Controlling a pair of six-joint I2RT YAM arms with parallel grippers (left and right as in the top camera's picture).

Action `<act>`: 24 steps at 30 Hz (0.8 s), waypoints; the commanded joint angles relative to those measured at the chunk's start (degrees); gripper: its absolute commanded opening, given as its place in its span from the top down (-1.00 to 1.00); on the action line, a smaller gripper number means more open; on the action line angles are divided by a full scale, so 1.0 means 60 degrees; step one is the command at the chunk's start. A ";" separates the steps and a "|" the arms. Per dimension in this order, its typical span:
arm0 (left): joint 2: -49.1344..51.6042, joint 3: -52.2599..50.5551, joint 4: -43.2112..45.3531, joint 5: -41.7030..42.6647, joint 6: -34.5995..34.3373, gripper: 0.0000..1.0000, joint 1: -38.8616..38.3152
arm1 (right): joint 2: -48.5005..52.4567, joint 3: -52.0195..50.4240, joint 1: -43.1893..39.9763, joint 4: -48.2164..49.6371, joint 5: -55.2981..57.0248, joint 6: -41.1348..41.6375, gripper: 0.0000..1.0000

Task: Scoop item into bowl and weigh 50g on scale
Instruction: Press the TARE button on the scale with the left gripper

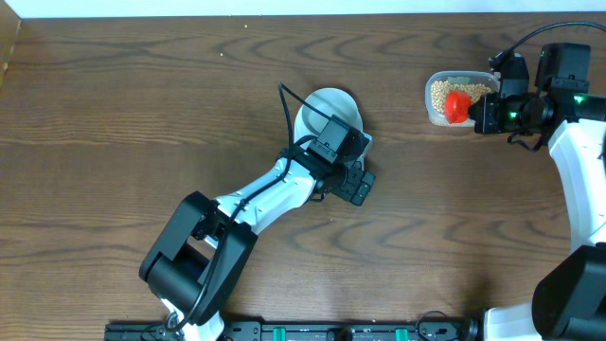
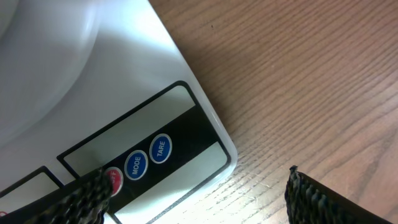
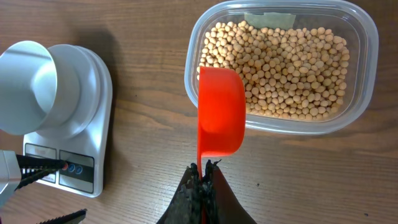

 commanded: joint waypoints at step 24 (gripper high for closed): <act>0.0448 -0.0018 0.0011 0.0091 0.0153 -0.75 -0.0007 | 0.0069 0.0186 0.0029 -0.0036 -0.0022 -0.0040 0.97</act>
